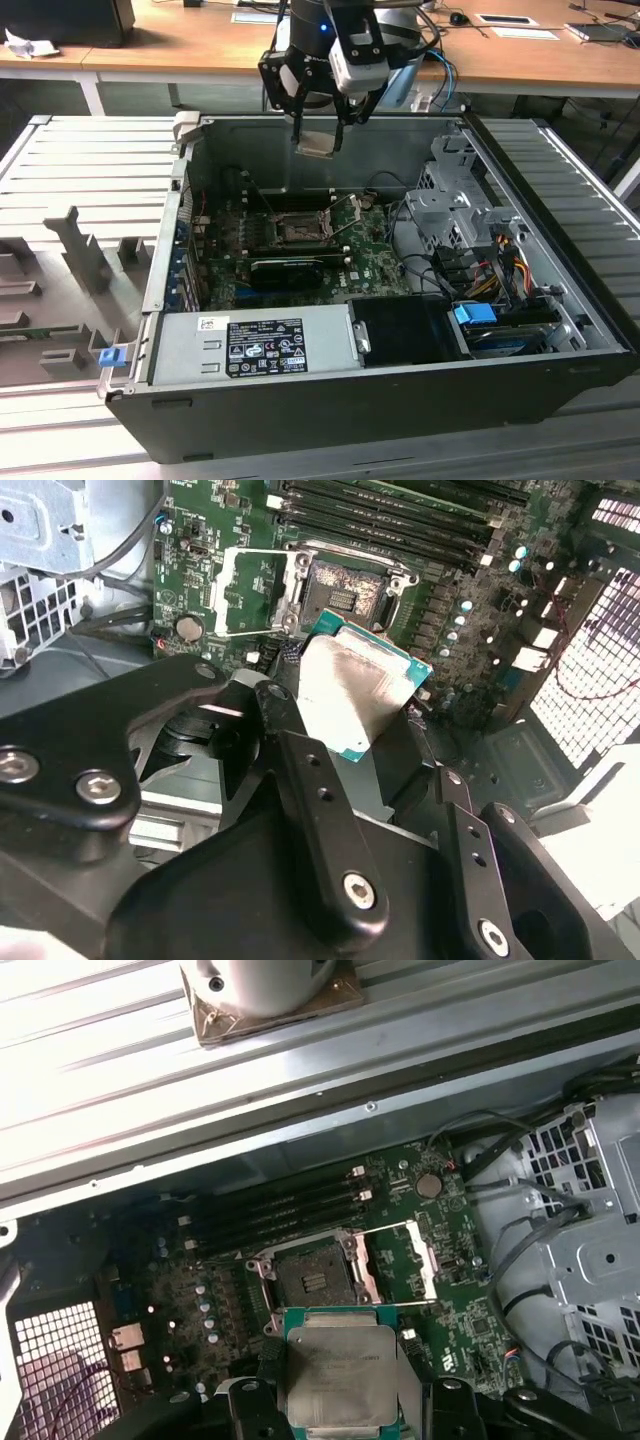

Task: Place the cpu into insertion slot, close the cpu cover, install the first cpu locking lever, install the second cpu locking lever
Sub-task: 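Place the cpu into insertion slot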

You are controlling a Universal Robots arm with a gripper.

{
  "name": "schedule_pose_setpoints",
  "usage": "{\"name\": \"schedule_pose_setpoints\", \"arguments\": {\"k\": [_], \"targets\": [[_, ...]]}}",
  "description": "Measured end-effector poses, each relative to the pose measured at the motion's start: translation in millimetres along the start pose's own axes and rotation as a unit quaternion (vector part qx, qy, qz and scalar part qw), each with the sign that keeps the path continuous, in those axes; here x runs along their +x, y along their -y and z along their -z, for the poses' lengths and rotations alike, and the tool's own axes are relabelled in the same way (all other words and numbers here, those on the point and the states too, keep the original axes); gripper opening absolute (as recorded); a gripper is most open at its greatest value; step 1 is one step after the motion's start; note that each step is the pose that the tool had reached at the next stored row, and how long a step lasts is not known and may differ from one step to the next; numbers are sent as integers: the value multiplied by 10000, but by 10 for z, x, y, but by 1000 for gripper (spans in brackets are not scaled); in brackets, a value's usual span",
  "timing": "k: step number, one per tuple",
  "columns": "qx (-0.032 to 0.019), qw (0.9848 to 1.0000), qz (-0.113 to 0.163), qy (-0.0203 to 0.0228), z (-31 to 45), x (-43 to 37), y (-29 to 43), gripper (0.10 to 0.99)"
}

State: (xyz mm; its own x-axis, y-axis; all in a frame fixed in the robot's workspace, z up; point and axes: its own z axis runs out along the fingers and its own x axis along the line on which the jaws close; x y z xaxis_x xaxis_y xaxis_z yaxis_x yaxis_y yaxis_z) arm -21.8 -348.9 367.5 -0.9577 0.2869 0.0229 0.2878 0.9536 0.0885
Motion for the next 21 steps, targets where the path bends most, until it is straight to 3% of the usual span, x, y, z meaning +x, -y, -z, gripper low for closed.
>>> {"name": "schedule_pose_setpoints", "arguments": {"k": [15,19,21], "targets": [[-12,9987,-507,45,-6,0,0,533],[-18,9968,-791,70,-10,0,1,533],[-26,9939,-1103,98,-16,0,1,533]]}}
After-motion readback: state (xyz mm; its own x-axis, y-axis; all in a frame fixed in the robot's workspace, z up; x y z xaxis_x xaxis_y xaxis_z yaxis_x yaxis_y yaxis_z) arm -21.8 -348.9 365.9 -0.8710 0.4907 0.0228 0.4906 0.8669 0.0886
